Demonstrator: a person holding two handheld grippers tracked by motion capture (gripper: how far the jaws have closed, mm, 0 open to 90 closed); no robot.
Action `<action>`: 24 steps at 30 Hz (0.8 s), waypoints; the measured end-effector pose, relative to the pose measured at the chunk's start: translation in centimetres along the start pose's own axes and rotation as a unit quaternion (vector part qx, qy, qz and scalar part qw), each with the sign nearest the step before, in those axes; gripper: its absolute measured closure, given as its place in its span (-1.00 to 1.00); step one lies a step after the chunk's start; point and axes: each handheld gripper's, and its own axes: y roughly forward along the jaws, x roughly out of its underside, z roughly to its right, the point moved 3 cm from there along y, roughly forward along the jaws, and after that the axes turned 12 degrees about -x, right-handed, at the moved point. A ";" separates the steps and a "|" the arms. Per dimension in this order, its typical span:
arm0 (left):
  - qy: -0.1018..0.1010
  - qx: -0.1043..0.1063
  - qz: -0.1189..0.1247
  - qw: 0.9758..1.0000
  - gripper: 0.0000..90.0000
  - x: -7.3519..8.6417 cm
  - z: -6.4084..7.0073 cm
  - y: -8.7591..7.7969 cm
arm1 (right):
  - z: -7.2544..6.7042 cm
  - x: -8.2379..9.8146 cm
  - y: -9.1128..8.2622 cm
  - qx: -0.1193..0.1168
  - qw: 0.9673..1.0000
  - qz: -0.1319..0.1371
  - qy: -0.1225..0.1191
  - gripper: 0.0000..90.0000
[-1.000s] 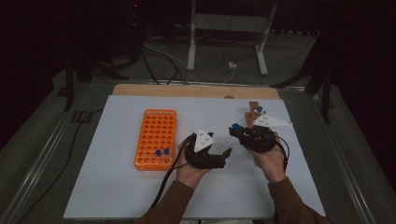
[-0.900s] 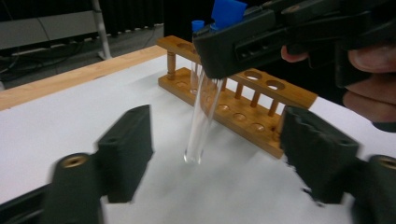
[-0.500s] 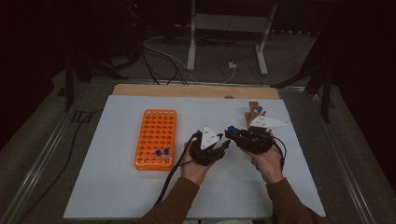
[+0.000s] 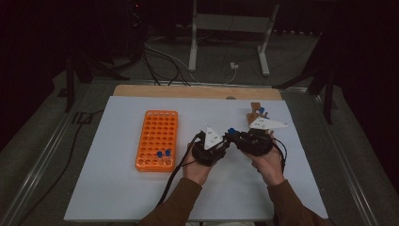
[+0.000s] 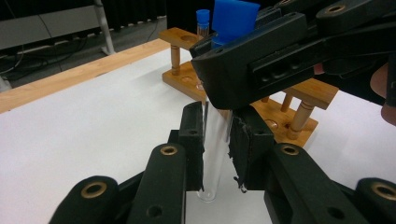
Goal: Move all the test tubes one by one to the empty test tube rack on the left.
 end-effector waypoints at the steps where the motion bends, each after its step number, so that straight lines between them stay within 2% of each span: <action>1: 0.000 0.000 0.000 1.000 0.69 0.0 0.0 0.0 | 0.0 0.0 0.0 0.000 1.000 0.000 0.001 0.69; 7: -0.001 -0.001 -0.003 1.000 0.64 0.1 0.0 0.2 | -0.1 0.0 0.1 -0.006 1.000 -0.001 -0.002 0.69; 13: 0.001 0.004 -0.002 1.000 0.73 0.1 0.1 0.2 | -0.3 0.0 0.2 -0.008 1.000 -0.004 -0.005 0.68; 16: -0.004 0.005 -0.006 1.000 0.73 0.1 -0.1 0.3 | -0.1 -0.1 0.0 -0.021 1.000 0.009 0.003 0.40; 20: -0.011 0.003 -0.007 1.000 0.73 0.1 -0.4 0.2 | 0.0 -0.4 -0.6 -0.021 1.000 0.023 0.004 0.04; 24: -0.021 0.004 -0.005 1.000 0.73 -0.1 -0.8 0.1 | 0.3 -0.6 -1.2 -0.008 1.000 0.029 0.000 -0.32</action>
